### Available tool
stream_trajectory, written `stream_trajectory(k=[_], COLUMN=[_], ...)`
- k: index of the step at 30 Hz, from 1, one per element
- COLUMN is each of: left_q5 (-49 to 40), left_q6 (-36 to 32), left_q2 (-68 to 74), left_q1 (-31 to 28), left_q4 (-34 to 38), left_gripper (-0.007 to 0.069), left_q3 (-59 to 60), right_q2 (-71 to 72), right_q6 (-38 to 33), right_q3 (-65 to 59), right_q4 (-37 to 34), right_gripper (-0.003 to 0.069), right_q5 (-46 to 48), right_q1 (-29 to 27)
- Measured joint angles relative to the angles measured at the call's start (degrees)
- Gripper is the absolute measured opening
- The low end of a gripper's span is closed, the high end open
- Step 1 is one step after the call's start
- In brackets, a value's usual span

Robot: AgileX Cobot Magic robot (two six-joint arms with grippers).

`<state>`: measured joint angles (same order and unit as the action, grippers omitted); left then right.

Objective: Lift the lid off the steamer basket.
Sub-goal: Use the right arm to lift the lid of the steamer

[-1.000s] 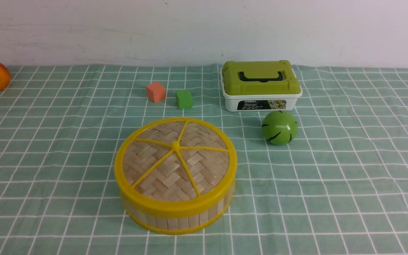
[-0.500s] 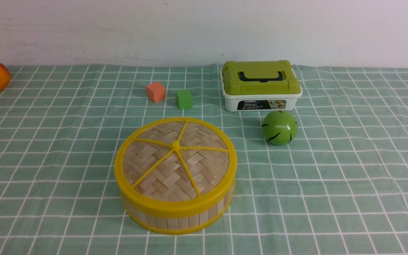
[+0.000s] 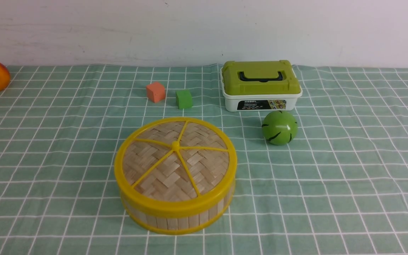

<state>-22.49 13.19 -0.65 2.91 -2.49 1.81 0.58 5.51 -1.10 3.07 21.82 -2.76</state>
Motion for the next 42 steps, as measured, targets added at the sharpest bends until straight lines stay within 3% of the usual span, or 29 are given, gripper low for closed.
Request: stream_trajectory(k=[11, 12, 13, 15, 16, 17, 19, 22, 30, 36, 37, 39, 42], left_q5=[0.0, 0.0, 0.0, 0.0, 0.0, 0.0, 0.0, 0.0, 0.0, 0.0, 0.0, 0.0, 0.0], left_q6=[0.0, 0.0, 0.0, 0.0, 0.0, 0.0, 0.0, 0.0, 0.0, 0.0, 0.0, 0.0, 0.0], left_q2=[0.0, 0.0, 0.0, 0.0, 0.0, 0.0, 0.0, 0.0, 0.0, 0.0, 0.0, 0.0, 0.0], left_q1=[0.0, 0.0, 0.0, 0.0, 0.0, 0.0, 0.0, 0.0, 0.0, 0.0, 0.0, 0.0, 0.0], left_q4=[0.0, 0.0, 0.0, 0.0, 0.0, 0.0, 0.0, 0.0, 0.0, 0.0, 0.0, 0.0, 0.0], left_gripper=[0.0239, 0.0239, 0.0239, 0.0239, 0.0239, 0.0239, 0.0239, 0.0239, 0.0239, 0.0239, 0.0239, 0.0239, 0.0239], left_q3=[0.0, 0.0, 0.0, 0.0, 0.0, 0.0, 0.0, 0.0, 0.0, 0.0, 0.0, 0.0, 0.0], right_q2=[0.0, 0.0, 0.0, 0.0, 0.0, 0.0, 0.0, 0.0, 0.0, -1.01, -1.01, -5.3, -17.87], right_q6=[0.02, 1.25, 1.5, 6.7, 6.7, 10.97, 15.8, 16.49, 14.46, -3.55, -3.55, -8.28, -12.92], right_q3=[0.0, 0.0, 0.0, 0.0, 0.0, -0.18, -0.42, -0.42, -0.42, 7.82, 7.82, 15.3, 30.77], right_q4=[-3.77, -9.19, -9.93, -23.0, -23.0, -32.68, -45.55, -51.2, -52.72, -50.72, -50.72, -46.93, -37.59], right_gripper=[0.0241, 0.0241, 0.0241, 0.0241, 0.0241, 0.0241, 0.0241, 0.0241, 0.0241, 0.0224, 0.0224, 0.0175, 0.0038], right_q5=[0.0, 0.0, 0.0, 0.33, 0.33, 0.79, 1.29, -1.7, -4.34, 3.06, 3.06, 7.65, 20.1], right_q1=[0.0, 0.0, 0.0, 0.0, 0.0, 0.0, 0.0, 0.0, 0.0, 0.0, 0.0, 0.0, 0.0])
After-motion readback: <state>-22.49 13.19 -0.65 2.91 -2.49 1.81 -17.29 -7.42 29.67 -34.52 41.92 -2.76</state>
